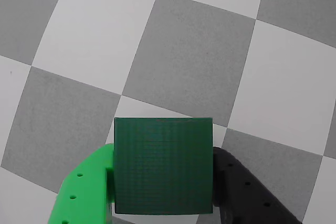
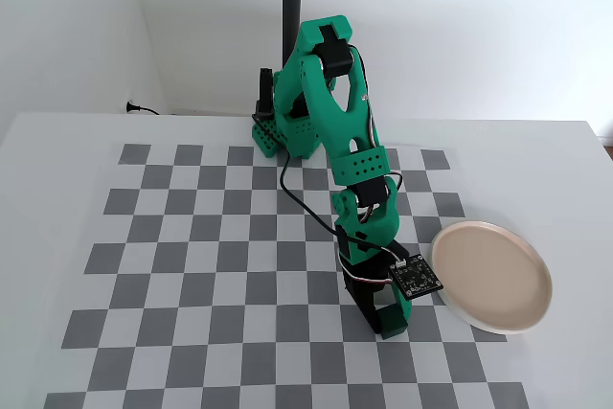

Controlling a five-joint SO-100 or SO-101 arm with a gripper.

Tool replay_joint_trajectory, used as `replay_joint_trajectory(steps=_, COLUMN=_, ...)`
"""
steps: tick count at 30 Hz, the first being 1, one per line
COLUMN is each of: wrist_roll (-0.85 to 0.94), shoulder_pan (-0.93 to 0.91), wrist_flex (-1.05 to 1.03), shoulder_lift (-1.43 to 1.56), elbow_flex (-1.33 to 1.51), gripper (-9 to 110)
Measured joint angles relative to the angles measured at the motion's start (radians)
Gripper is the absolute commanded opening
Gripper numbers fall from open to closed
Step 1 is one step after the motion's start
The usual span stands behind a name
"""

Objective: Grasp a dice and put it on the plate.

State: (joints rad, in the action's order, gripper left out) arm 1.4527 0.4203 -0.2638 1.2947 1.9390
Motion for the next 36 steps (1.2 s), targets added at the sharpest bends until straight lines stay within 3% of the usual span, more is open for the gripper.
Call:
replay_joint_trajectory(steps=12, wrist_roll=0.0, shoulder_pan=0.012, wrist_flex=-0.025, shoulder_lift=0.025, elbow_flex=0.002, gripper=-4)
replay_joint_trajectory(steps=22, wrist_roll=0.034, shoulder_pan=0.123, wrist_flex=-0.163, shoulder_lift=0.207, elbow_flex=-0.005, gripper=-4)
replay_joint_trajectory(steps=36, wrist_roll=0.034, shoulder_pan=0.321, wrist_flex=-0.298, shoulder_lift=0.216, elbow_flex=-0.175, gripper=-4)
